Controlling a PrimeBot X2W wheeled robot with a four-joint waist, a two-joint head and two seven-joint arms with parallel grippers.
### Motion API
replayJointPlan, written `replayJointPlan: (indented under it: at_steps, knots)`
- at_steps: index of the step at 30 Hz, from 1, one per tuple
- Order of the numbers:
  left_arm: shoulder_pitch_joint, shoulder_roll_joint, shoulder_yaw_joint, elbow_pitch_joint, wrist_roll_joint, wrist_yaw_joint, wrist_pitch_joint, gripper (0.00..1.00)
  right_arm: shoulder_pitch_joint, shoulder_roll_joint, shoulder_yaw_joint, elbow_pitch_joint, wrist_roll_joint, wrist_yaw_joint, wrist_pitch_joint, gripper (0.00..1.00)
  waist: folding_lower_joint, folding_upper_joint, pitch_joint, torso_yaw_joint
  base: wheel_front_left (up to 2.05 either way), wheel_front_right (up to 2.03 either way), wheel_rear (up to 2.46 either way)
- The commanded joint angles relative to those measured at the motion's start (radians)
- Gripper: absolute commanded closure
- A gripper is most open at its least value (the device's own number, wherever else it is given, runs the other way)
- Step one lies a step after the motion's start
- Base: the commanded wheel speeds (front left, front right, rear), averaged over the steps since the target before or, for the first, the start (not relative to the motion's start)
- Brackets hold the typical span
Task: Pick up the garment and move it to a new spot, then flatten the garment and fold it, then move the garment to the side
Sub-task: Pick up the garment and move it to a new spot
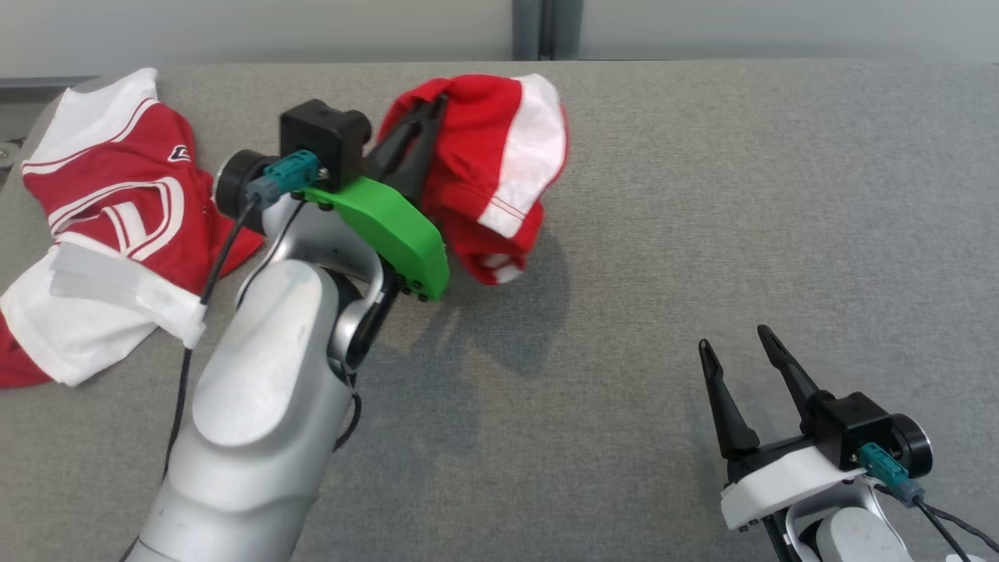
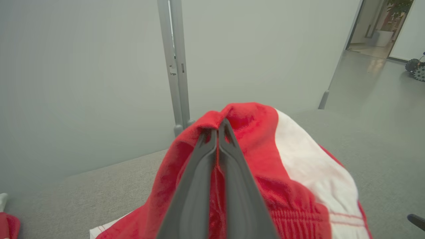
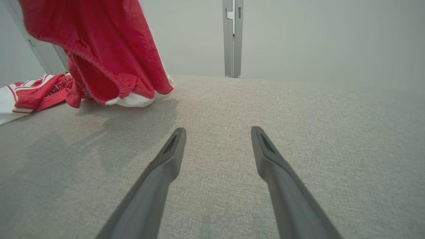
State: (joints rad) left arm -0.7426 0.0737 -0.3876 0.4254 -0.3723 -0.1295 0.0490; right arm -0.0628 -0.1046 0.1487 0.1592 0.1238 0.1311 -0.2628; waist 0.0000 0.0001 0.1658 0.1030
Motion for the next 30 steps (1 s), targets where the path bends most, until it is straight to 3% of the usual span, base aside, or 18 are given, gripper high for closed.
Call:
replayJointPlan:
  at_steps: [1, 6, 10, 12, 21, 30]
  knots:
    - [0.027, -0.003, -0.021, -0.053, -0.016, -0.001, 0.021, 1.00, 0.011, 0.004, -0.005, -0.001, 0.008, -0.001, -0.003, 0.00, 0.0000, -0.0001, -0.019, -0.058, 0.00, 0.00, 0.00]
    - [0.099, -0.014, -0.124, -0.267, -0.076, 0.000, 0.106, 1.00, 0.007, 0.014, -0.013, -0.002, 0.006, -0.001, -0.003, 0.00, 0.0000, -0.0001, -0.014, -0.111, 0.00, 0.00, 0.00]
    - [0.148, -0.017, -0.197, -0.327, -0.089, 0.014, 0.145, 1.00, 0.000, 0.020, -0.013, 0.000, 0.006, -0.001, -0.003, 0.00, 0.0000, -0.0001, -0.007, -0.145, 0.00, 0.00, 0.00]
    - [0.174, -0.016, -0.220, -0.310, -0.085, 0.023, 0.155, 1.00, -0.003, 0.022, -0.014, 0.002, 0.007, -0.001, -0.003, 0.00, 0.0000, -0.0001, -0.003, -0.160, 0.00, 0.00, 0.00]
    - [0.283, 0.111, -0.287, -0.091, -0.060, 0.015, 0.214, 1.00, 0.020, 0.029, -0.025, 0.019, 0.005, -0.001, -0.003, 0.00, 0.0000, -0.0001, -0.008, -0.177, 0.00, 0.00, 0.00]
    - [0.266, 0.148, -0.262, 0.027, -0.086, 0.020, 0.154, 1.00, 0.023, 0.022, -0.020, 0.042, -0.001, -0.001, -0.003, 0.00, 0.0000, -0.0001, -0.032, -0.143, 0.00, 0.00, 0.00]
